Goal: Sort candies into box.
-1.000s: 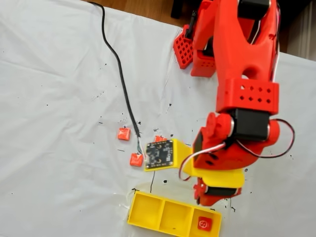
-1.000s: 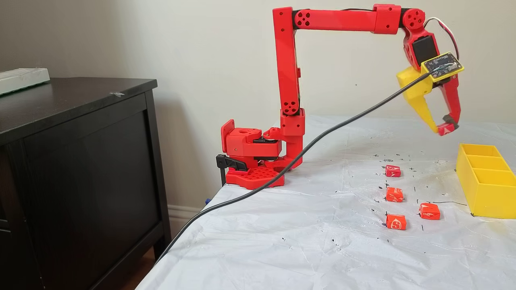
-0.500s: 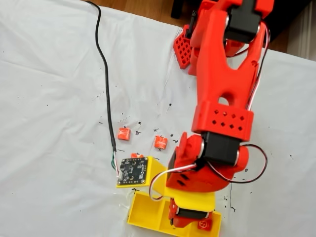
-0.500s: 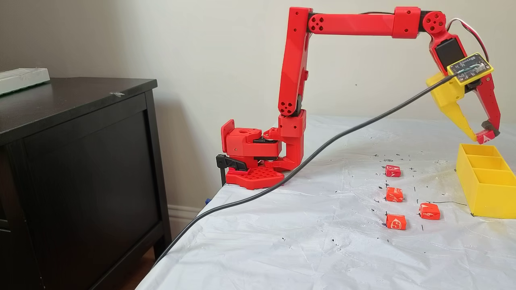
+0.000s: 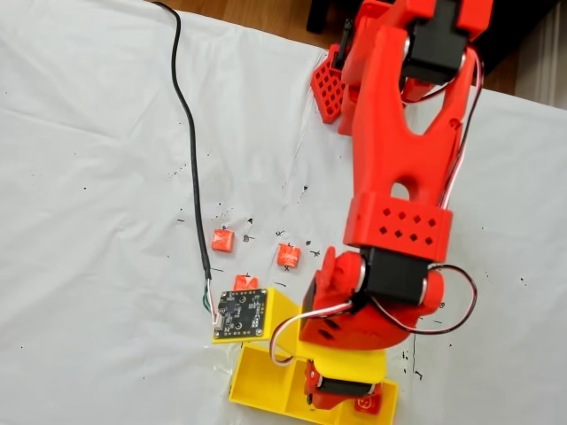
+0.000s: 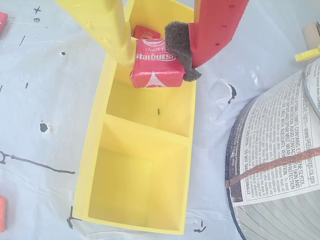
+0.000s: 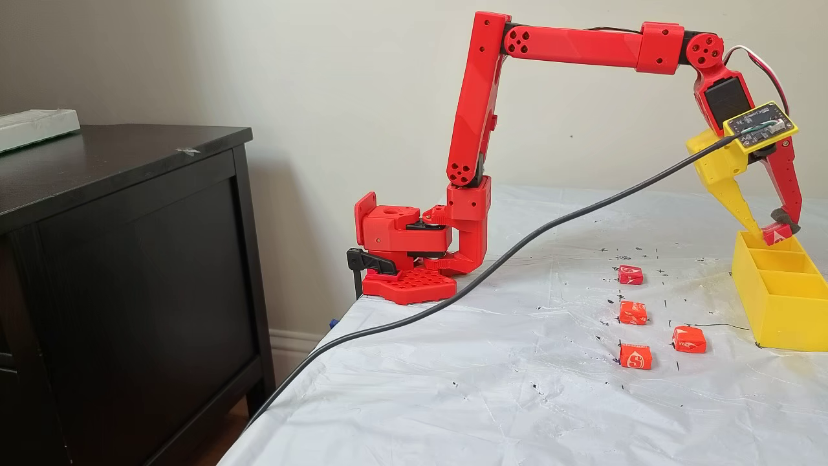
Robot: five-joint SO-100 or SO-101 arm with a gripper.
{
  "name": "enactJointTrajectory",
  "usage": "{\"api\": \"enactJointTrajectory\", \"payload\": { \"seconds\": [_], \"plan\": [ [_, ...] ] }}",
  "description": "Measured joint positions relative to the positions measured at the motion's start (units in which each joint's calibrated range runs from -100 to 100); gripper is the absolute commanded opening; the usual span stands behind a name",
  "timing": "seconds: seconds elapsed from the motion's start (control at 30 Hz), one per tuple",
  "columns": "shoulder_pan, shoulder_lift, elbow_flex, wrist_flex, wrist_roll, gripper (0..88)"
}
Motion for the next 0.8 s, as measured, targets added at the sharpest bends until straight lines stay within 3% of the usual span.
{"api": "enactJointTrajectory", "payload": {
  "seconds": [0.17,0.23,0.47,0.6,0.63,0.7,0.8],
  "plan": [
    [-0.2,0.0,0.0,0.0,0.0,44.9],
    [-0.4,0.0,0.0,0.0,0.0,47.0],
    [-0.4,0.0,0.0,0.0,0.2,43.1],
    [-0.7,0.0,0.0,0.0,0.2,30.2],
    [-0.8,0.0,0.0,0.0,0.2,14.3],
    [-0.9,0.0,0.0,0.0,0.2,3.2],
    [-1.2,-1.6,1.5,0.3,0.1,0.2]
  ]
}}
